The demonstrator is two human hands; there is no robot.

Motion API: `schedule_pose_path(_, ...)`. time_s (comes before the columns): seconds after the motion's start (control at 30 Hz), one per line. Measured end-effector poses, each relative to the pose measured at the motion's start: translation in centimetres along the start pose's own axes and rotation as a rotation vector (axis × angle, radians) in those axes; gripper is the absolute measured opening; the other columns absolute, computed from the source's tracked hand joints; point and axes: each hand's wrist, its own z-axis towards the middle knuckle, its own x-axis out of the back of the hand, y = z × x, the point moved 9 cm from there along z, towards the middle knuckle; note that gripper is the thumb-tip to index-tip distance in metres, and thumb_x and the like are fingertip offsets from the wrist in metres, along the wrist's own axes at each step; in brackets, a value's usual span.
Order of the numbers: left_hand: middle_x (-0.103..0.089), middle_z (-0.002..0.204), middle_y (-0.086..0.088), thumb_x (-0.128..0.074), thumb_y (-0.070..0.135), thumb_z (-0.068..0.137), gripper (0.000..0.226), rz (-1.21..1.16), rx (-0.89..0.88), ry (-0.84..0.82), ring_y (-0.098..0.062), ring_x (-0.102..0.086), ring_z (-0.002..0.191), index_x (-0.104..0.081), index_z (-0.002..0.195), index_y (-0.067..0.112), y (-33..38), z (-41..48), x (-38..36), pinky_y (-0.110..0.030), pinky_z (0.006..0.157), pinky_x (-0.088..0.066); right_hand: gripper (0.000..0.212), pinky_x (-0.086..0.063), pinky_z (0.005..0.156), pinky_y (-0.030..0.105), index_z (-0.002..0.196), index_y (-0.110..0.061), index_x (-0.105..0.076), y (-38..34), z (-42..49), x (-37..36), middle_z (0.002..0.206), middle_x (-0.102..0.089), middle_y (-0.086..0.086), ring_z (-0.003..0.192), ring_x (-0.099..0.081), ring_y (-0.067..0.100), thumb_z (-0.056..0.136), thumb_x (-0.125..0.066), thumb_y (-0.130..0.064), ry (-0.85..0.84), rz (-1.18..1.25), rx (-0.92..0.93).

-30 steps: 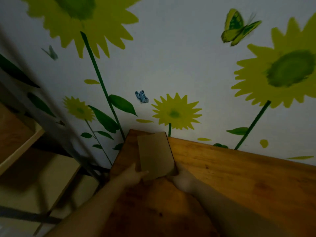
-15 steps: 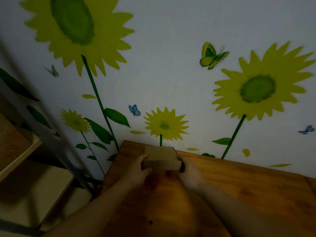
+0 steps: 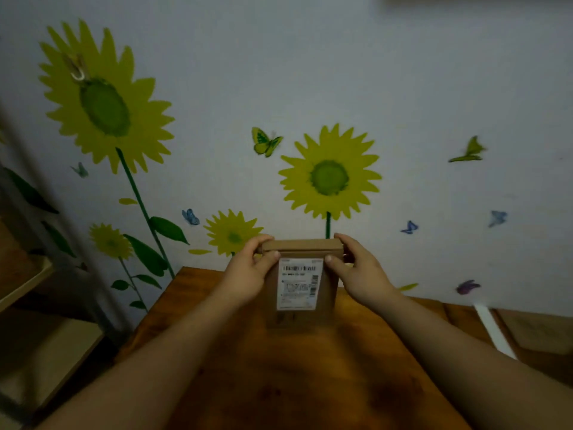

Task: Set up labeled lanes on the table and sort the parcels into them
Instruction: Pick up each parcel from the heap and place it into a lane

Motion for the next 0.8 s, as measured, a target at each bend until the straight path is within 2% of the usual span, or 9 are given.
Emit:
schedule_pose_path(0.13, -0.054, 0.11, -0.007, -0.052, 0.013, 0.095, 0.022, -0.164, -0.024, -0.004, -0.009, -0.061, 0.076, -0.052, 0.115, 0.021, 4.7, -2.1, -3.3, -0.019, 0.06, -0.055, 0.043, -0.046, 0.068, 0.015, 0.134, -0.026, -0.045, 0.6, -4.5, 4.1, 0.103, -0.058, -0.012, 0.089, -0.058, 0.001, 0.094, -0.059, -0.019, -0.074, 0.063, -0.048)
schedule_pose_path(0.2, -0.055, 0.114, -0.007, -0.052, 0.011, 0.095, 0.036, -0.226, -0.03, -0.068, -0.012, -0.063, 0.083, -0.047, 0.128, 0.022, 6.6, -3.1, -4.8, -0.019, 0.062, -0.056, 0.043, -0.05, 0.073, 0.02, 0.134, -0.025, -0.045, 0.2, -6.2, 6.7, 0.101, -0.059, -0.013, 0.087, -0.058, 0.0, 0.094, -0.058, -0.019, -0.022, 0.076, -0.052)
schedule_pose_path(0.27, -0.058, 0.114, -0.005, -0.053, 0.008, 0.094, 0.049, -0.271, -0.005, -0.17, -0.018, -0.064, 0.092, -0.038, 0.138, 0.024, 7.7, -3.9, -6.5, -0.027, 0.07, -0.056, 0.041, -0.054, 0.081, 0.03, 0.134, -0.026, -0.046, -0.5, -7.5, 9.7, 0.103, -0.063, -0.008, 0.091, -0.062, 0.006, 0.095, -0.056, -0.019, 0.057, 0.12, -0.054)
schedule_pose_path(0.33, -0.063, 0.108, -0.003, -0.055, 0.006, 0.093, 0.045, -0.217, 0.023, -0.295, -0.017, -0.065, 0.091, -0.041, 0.134, 0.019, 8.3, -4.9, -8.3, -0.035, 0.077, -0.053, 0.038, -0.053, 0.071, 0.023, 0.135, -0.025, -0.046, -1.5, -8.9, 12.5, 0.099, -0.064, -0.008, 0.087, -0.064, 0.006, 0.098, -0.051, -0.019, 0.151, 0.185, -0.057)
schedule_pose_path(0.43, -0.067, 0.107, 0.001, -0.053, 0.007, 0.094, 0.032, -0.162, 0.0, -0.413, -0.011, -0.066, 0.085, -0.05, 0.124, 0.017, 9.9, -6.9, -10.1, -0.031, 0.072, -0.054, 0.038, -0.052, 0.065, 0.018, 0.136, -0.025, -0.044, -3.3, -11.3, 16.0, 0.094, -0.065, -0.009, 0.082, -0.065, 0.004, 0.099, -0.049, -0.018, 0.306, 0.23, -0.043)
schedule_pose_path(0.53, -0.067, 0.104, 0.005, -0.05, 0.009, 0.096, 0.027, -0.212, -0.083, -0.428, -0.01, -0.067, 0.086, -0.052, 0.121, 0.019, 12.9, -8.3, -10.2, -0.026, 0.065, -0.054, 0.042, -0.056, 0.085, 0.036, 0.137, -0.03, -0.041, -4.4, -13.9, 17.3, 0.105, -0.065, -0.003, 0.097, -0.065, 0.013, 0.097, -0.052, -0.019, 0.342, 0.212, -0.043)
schedule_pose_path(0.6, -0.065, 0.112, 0.001, -0.049, 0.011, 0.097, 0.024, -0.272, -0.11, -0.43, -0.011, -0.066, 0.09, -0.052, 0.118, 0.021, 14.5, -8.8, -10.0, -0.026, 0.064, -0.054, 0.045, -0.054, 0.09, 0.041, 0.136, -0.036, -0.039, -4.5, -15.7, 16.9, 0.114, -0.061, -0.002, 0.106, -0.061, 0.016, 0.096, -0.054, -0.023, 0.301, 0.172, -0.083)
schedule_pose_path(0.73, -0.068, 0.1, 0.003, -0.047, 0.013, 0.098, 0.023, -0.372, -0.12, -0.465, -0.005, -0.067, 0.075, -0.05, 0.118, 0.024, 16.3, -10.3, -10.8, -0.023, 0.058, -0.052, 0.048, -0.056, 0.084, 0.036, 0.14, -0.033, -0.038, -4.5, -19.4, 17.3, 0.119, -0.058, -0.002, 0.104, -0.06, 0.014, 0.096, -0.054, -0.023, 0.35, 0.186, -0.138)
schedule_pose_path(0.8, -0.069, 0.092, 0.005, -0.048, 0.014, 0.097, 0.024, -0.405, -0.107, -0.507, -0.005, -0.067, 0.071, -0.046, 0.118, 0.026, 16.9, -11.5, -11.8, -0.025, 0.059, -0.052, 0.047, -0.057, 0.074, 0.028, 0.141, -0.031, -0.039, -4.7, -21.1, 18.6, 0.118, -0.059, -0.002, 0.099, -0.061, 0.012, 0.097, -0.053, -0.023, 0.417, 0.177, -0.144)
